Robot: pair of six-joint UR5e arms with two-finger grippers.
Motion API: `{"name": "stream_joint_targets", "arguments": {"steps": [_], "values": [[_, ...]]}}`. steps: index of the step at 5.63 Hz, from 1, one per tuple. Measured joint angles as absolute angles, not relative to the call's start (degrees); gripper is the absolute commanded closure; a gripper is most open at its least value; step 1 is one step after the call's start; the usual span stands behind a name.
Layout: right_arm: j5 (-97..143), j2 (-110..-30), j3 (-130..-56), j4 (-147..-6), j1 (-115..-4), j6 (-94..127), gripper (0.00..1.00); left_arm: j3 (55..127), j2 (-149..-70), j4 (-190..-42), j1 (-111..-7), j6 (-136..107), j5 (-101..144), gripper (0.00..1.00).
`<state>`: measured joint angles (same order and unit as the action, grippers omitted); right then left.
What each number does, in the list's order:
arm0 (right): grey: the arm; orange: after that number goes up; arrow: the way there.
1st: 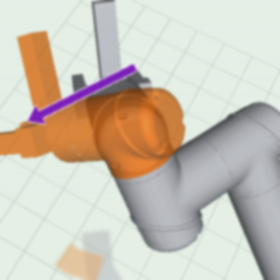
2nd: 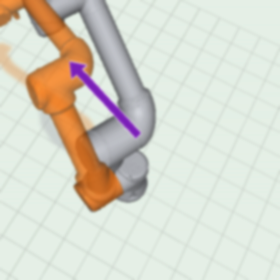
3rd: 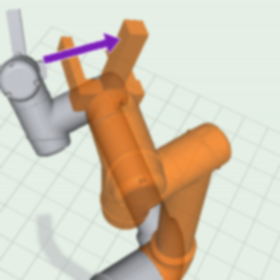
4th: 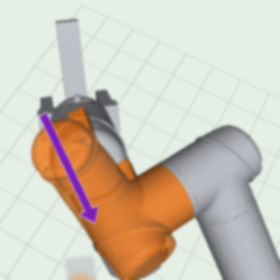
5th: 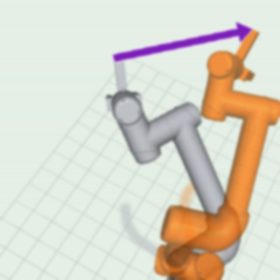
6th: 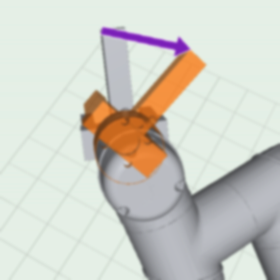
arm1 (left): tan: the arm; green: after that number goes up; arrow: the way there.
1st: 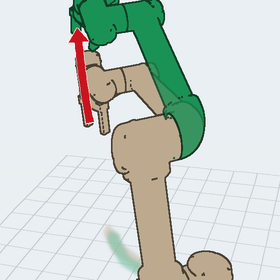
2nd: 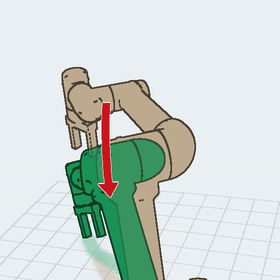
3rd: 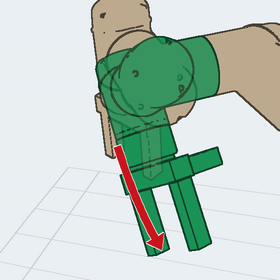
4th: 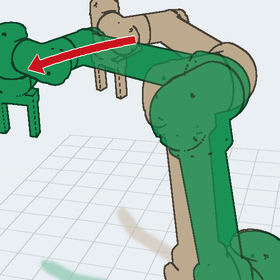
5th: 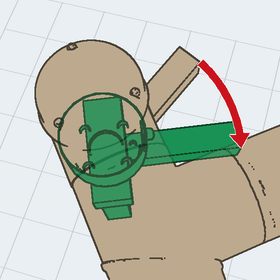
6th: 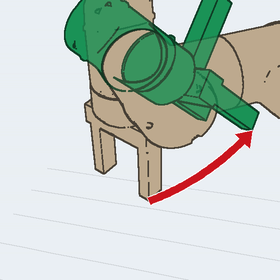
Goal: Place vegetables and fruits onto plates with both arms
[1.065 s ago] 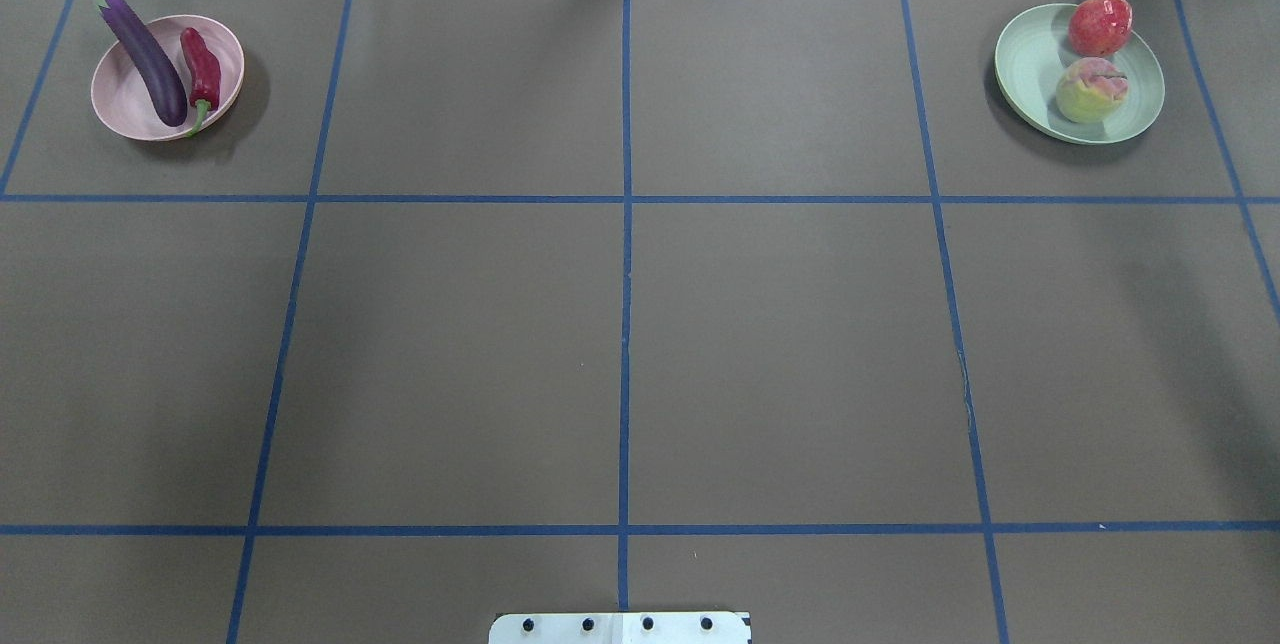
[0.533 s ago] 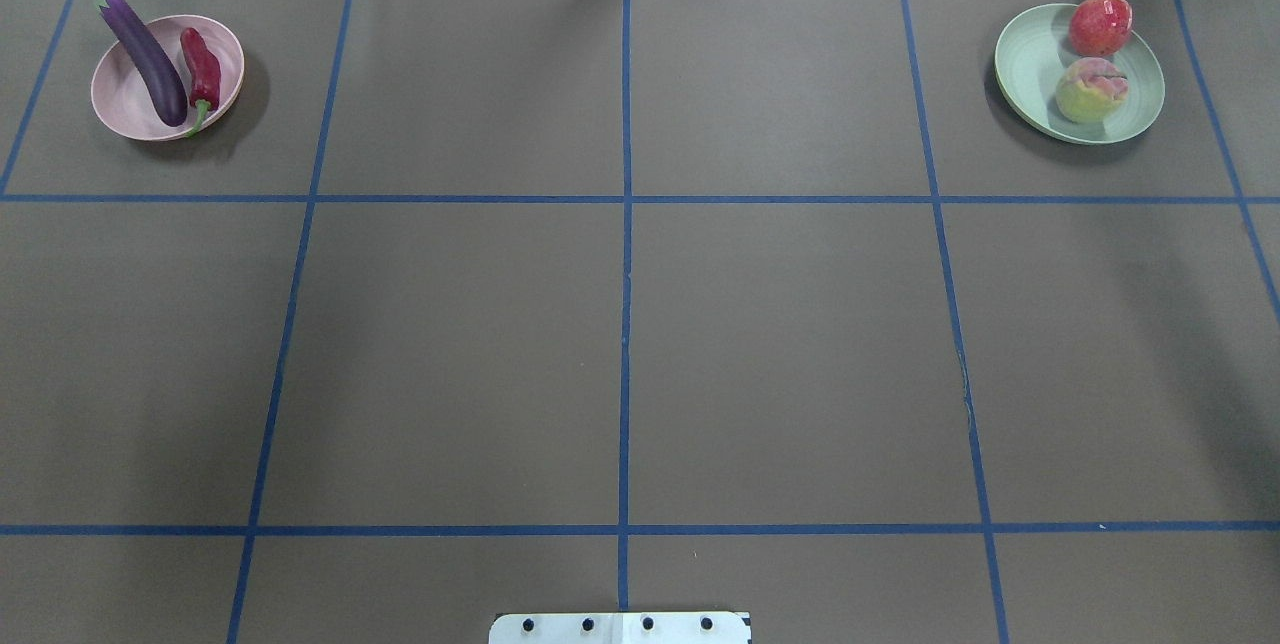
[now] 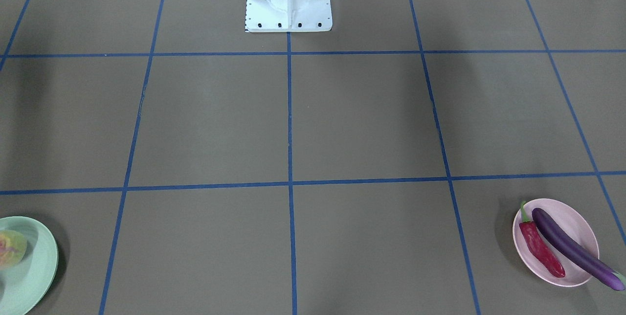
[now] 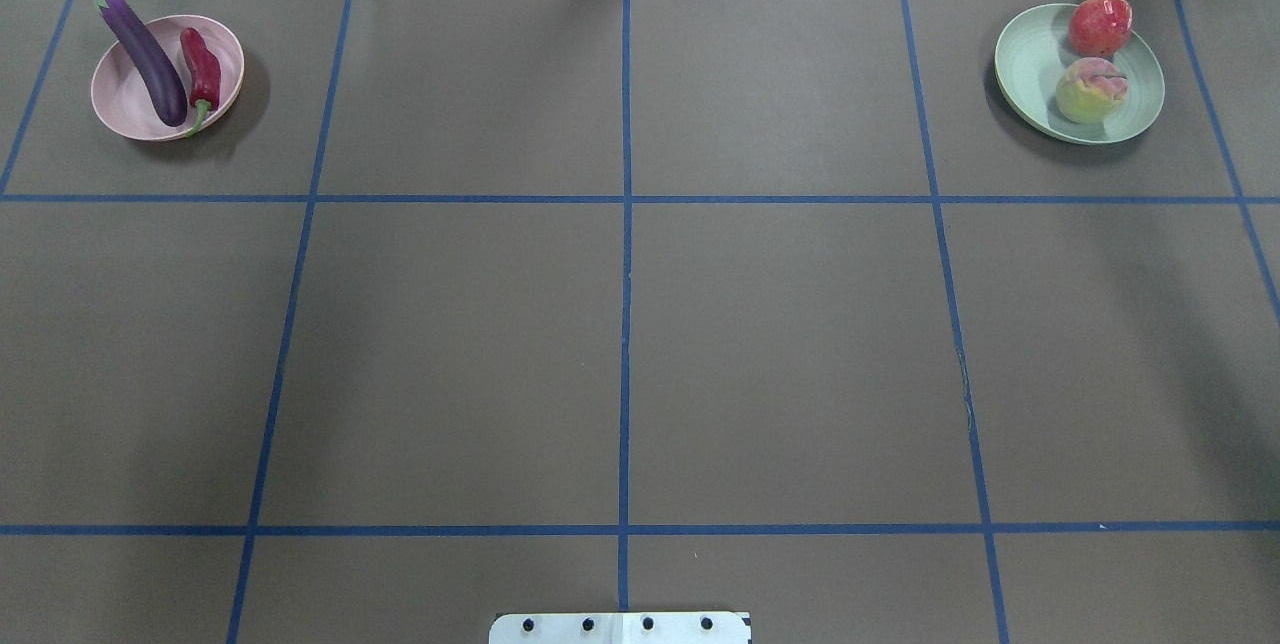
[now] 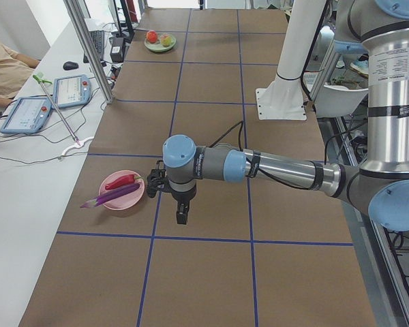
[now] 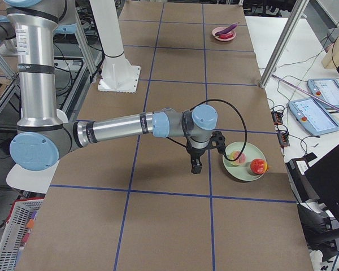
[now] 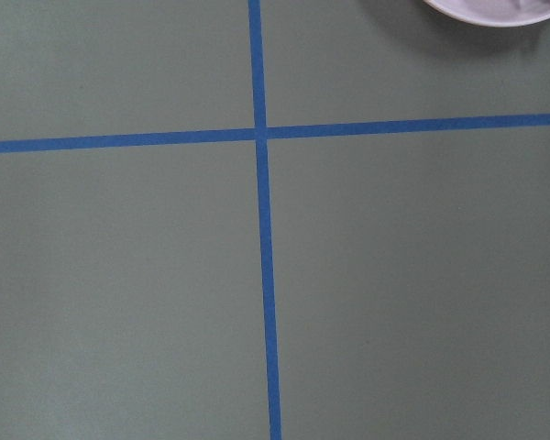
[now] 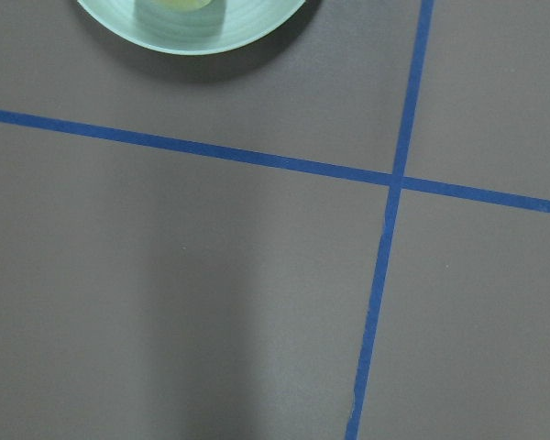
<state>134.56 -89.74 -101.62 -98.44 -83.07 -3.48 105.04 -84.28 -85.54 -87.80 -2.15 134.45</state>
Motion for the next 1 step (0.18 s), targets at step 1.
{"name": "stream_joint_targets", "arguments": {"steps": [1], "values": [[134.3, -89.2, -101.6, -98.6, -82.2, -3.3, 0.0, 104.3, -84.2, -86.0, -87.9, -2.2, 134.4, 0.0]]}}
